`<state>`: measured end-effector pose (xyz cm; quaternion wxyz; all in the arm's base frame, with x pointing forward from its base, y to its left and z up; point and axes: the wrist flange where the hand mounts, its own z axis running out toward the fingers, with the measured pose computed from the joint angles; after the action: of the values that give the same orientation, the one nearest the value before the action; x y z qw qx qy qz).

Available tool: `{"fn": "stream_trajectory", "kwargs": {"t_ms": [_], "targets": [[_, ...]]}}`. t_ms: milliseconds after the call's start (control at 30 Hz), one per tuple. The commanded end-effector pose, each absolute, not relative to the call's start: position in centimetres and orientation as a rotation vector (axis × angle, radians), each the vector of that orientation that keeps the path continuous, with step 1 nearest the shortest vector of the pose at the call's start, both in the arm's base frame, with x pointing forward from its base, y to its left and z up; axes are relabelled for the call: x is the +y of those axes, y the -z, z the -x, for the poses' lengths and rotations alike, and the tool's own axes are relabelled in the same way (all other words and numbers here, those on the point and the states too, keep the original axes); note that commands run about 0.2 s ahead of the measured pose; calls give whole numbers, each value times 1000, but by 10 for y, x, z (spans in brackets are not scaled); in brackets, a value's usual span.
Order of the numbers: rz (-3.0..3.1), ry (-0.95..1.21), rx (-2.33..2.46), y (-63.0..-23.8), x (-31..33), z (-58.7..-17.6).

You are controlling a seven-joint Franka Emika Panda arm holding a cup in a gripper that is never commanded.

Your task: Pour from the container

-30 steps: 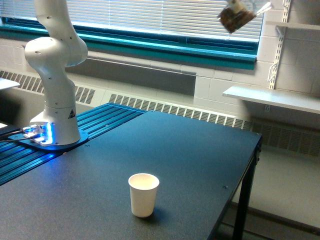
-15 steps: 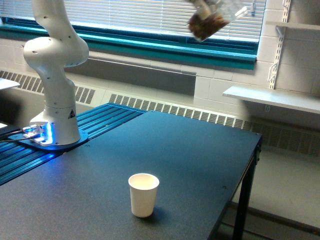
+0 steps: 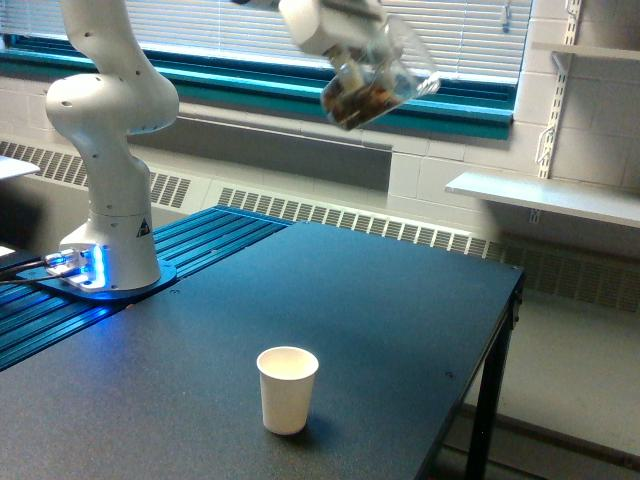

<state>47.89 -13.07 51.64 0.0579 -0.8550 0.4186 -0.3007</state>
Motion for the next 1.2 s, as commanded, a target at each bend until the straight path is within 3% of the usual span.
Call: {"fn": "stream_trajectory", "kwargs": {"t_ms": [33, 567, 1200], "targets": [[2622, 899, 1244, -501, -143, -463], [2644, 792, 1342, -456, -193, -426], [2714, 598, 1376, -390, -216, -420]]}}
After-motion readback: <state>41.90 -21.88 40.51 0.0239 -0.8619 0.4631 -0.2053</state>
